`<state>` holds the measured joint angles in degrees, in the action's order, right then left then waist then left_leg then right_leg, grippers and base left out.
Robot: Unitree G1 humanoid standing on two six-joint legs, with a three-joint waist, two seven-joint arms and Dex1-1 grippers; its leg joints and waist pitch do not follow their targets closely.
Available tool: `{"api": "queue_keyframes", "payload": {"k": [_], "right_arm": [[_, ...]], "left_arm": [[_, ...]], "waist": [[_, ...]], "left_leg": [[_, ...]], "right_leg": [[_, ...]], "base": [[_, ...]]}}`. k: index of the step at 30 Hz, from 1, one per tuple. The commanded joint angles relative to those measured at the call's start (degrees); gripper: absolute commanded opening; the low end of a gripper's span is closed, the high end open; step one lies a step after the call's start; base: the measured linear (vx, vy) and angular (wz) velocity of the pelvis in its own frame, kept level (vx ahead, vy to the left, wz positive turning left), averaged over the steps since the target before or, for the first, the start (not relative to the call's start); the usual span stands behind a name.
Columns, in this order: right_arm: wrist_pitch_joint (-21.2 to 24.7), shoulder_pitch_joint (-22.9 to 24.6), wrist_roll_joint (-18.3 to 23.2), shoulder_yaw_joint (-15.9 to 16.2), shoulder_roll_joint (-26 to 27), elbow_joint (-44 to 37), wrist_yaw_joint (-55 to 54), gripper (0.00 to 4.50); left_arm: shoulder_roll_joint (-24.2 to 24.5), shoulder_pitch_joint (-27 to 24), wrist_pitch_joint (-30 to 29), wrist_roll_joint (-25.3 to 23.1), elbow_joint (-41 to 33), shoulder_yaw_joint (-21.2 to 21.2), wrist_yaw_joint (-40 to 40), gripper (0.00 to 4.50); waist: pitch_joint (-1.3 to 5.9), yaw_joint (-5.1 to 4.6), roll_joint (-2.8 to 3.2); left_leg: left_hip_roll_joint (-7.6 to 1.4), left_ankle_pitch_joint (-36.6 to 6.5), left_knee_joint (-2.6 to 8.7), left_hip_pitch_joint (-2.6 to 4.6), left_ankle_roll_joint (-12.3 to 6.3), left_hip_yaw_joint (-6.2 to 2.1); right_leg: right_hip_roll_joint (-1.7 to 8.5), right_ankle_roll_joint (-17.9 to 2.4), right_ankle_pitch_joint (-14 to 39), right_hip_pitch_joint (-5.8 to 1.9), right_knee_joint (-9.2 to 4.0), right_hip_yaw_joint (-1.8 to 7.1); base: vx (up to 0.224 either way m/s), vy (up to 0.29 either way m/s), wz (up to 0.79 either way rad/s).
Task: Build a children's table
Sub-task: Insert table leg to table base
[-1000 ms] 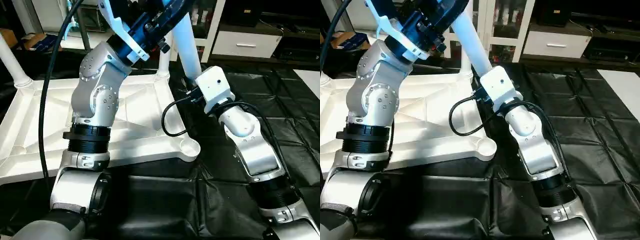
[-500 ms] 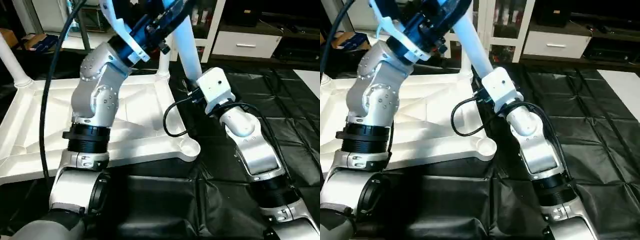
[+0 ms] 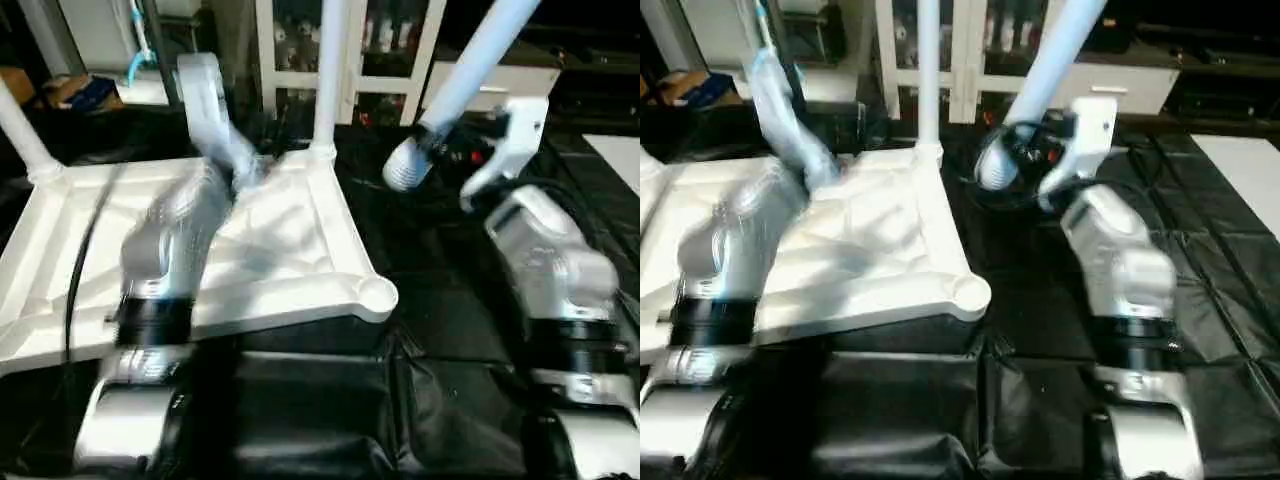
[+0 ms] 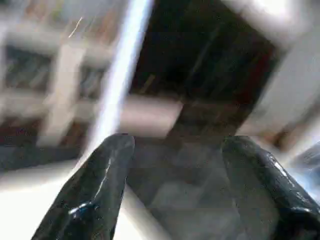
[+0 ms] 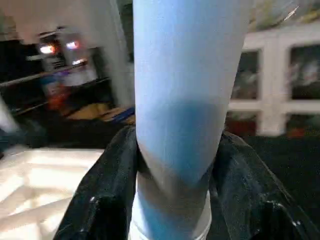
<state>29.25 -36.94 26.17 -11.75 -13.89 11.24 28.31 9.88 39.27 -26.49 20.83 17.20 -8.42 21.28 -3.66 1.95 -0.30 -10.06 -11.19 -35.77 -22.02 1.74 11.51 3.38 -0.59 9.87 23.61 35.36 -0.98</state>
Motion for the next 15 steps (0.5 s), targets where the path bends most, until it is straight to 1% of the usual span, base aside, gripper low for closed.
{"api": "queue_keyframes", "payload": {"k": [1, 2, 3, 4, 5, 6, 7, 8, 9, 10, 11, 12, 13, 14, 15], "right_arm": [[7.6, 1.1, 5.7, -1.3, -4.0, -0.2, 9.9, 1.83], [9.7, 1.2, 7.4, -1.9, -5.8, 0.7, 12.7, 1.82], [10.6, 1.1, 8.2, -2.3, -7.1, 1.6, 14.5, 1.82], [10.8, 1.0, 8.3, -2.4, -8.2, 2.5, 15.9, 1.82], [10.3, 0.7, 8.2, -2.4, -9.5, 3.7, 17.6, 1.82], [9.4, 0.5, 7.7, -2.2, -10.4, 4.6, 18.7, 1.82], [7.5, 0.4, 7.3, -2.1, -11.0, 5.3, 20.3, 1.82], [6.5, 0.0, 7.6, -2.7, -11.1, 6.2, 21.0, 1.82], [6.5, 0.0, 7.6, -2.7, -11.1, 6.2, 21.0, 1.82], [6.0, -0.6, 8.1, -2.9, -11.5, 7.8, 22.8, 1.82], [5.9, -0.7, 8.1, -2.6, -11.7, 8.3, 23.5, 1.82], [5.5, -0.8, 7.5, -1.7, -12.3, 9.3, 24.9, 1.82], [5.1, -0.9, 7.0, -0.9, -12.8, 9.9, 25.9, 1.82], [4.4, -0.7, 6.0, 0.0, -13.0, 10.2, 26.2, 1.82], [4.0, -0.7, 5.3, 0.7, -13.1, 10.6, 26.0, 1.82]], "left_arm": [[-0.4, -2.3, -3.6, -3.1, -1.6, 0.9, -4.5, 3.2], [-0.3, -3.3, -6.1, -1.0, -3.2, 1.3, -3.1, 3.2], [-0.1, -4.1, -7.8, 2.1, -4.9, 1.7, -0.1, 3.2], [0.3, -5.0, -7.8, 3.7, -6.5, 2.3, 2.3, 3.2], [1.5, -6.3, -6.6, 3.6, -8.3, 4.3, 5.3, 3.2], [2.6, -7.3, -5.2, 2.9, -9.6, 6.2, 7.8, 3.2], [4.3, -8.5, -2.9, 0.9, -11.0, 9.0, 10.6, 3.2], [5.8, -9.4, -1.2, -0.7, -12.0, 11.5, 13.1, 3.2], [5.8, -9.4, -1.2, -0.7, -12.0, 11.5, 13.1, 3.2], [8.6, -10.5, 0.8, -2.3, -14.3, 15.7, 17.6, 3.2], [9.2, -10.8, 1.0, -2.4, -14.9, 16.7, 19.0, 3.2], [10.5, -11.2, 2.1, -3.2, -15.7, 18.6, 22.1, 3.2], [11.1, -11.3, 2.8, -3.7, -16.2, 19.7, 24.0, 3.2], [11.8, -11.4, 4.1, -4.4, -16.0, 21.1, 26.4, 3.2], [12.9, -11.7, 5.8, -6.0, -15.7, 23.3, 29.2, 3.2]], "waist": [[5.07, 0.31, -0.52], [5.02, 0.54, -0.3], [4.97, 0.94, -0.27], [5.0, 1.18, -0.17], [4.89, 1.69, -0.13], [4.83, 1.77, -0.09], [4.73, 1.66, -1.34], [4.63, 1.88, -1.07], [4.56, 1.85, -0.84], [4.51, 1.57, -1.52], [4.36, 1.5, -1.25], [4.26, 1.35, -1.64], [4.36, 1.45, -1.66], [4.27, 1.31, -1.74], [4.33, 1.17, -2.02]], "left_leg": [[-2.56, -4.4, 3.74, 1.33, -3.02, -1.31], [-2.56, -4.2, 3.76, 1.28, -3.2, -1.4], [-2.7, -3.7, 3.68, 1.45, -3.56, -1.29], [-2.65, -3.5, 3.65, 1.45, -3.48, -1.29], [-2.74, -4.0, 3.67, 1.54, -3.22, -1.21], [-2.8, -4.4, 3.7, 1.55, -3.07, -1.17], [-2.83, -5.2, 3.78, 1.63, -3.12, -0.94], [-2.92, -5.4, 3.91, 1.49, -3.18, -1.22], [-2.92, -5.7, 3.9, 1.52, -2.88, -1.21], [-2.95, -6.3, 3.95, 1.66, -2.66, -1.17], [-2.94, -6.7, 4.06, 1.57, -2.32, -1.18], [-2.97, -6.8, 4.06, 1.6, -2.07, -1.05], [-2.97, -6.7, 4.02, 1.73, -1.89, -1.13], [-2.89, -6.3, 4.04, 1.6, -1.7, -1.06], [-2.86, -6.1, 4.02, 1.62, -1.61, -0.97]], "right_leg": [[3.32, -14.8, -0.7, -3.87, -2.9, 1.62], [3.5, -15.2, -0.9, -4.18, -2.75, 1.61], [3.68, -15.8, -0.4, -3.75, -2.92, 1.6], [3.77, -16.2, 0.1, -3.74, -2.79, 1.56], [3.8, -16.0, 2.3, -3.19, -3.15, 1.47], [3.77, -15.8, 3.1, -3.11, -3.2, 1.46], [3.73, -15.1, 5.0, -2.96, -3.5, 1.46], [4.1, -14.2, 7.2, -2.98, -3.53, 1.49], [4.15, -13.8, 8.1, -2.86, -3.49, 1.5], [4.11, -13.2, 9.9, -2.75, -3.72, 1.47], [4.17, -12.6, 11.7, -2.7, -3.74, 1.53], [4.13, -12.4, 12.3, -2.6, -3.9, 1.56], [4.22, -12.0, 13.2, -2.55, -3.81, 1.57], [4.15, -11.6, 13.5, -2.45, -3.86, 1.61], [4.09, -11.5, 13.3, -2.41, -3.88, 1.61]], "base": [[0.0, 0.0, 0.0], [0.0, 0.0, 0.0], [0.0, 0.0, 0.0], [0.0, 0.0, 0.0], [0.0, 0.0, 0.0], [0.0, 0.0, 0.0], [0.0, 0.0, 0.0], [0.0, 0.0, 0.0], [0.0, 0.0, 0.0], [0.0, 0.0, 0.0], [0.0, 0.0, 0.0], [0.0, 0.0, 0.0], [0.0, 0.0, 0.0], [0.0, 0.0, 0.0], [0.0, 0.0, 0.0]]}}
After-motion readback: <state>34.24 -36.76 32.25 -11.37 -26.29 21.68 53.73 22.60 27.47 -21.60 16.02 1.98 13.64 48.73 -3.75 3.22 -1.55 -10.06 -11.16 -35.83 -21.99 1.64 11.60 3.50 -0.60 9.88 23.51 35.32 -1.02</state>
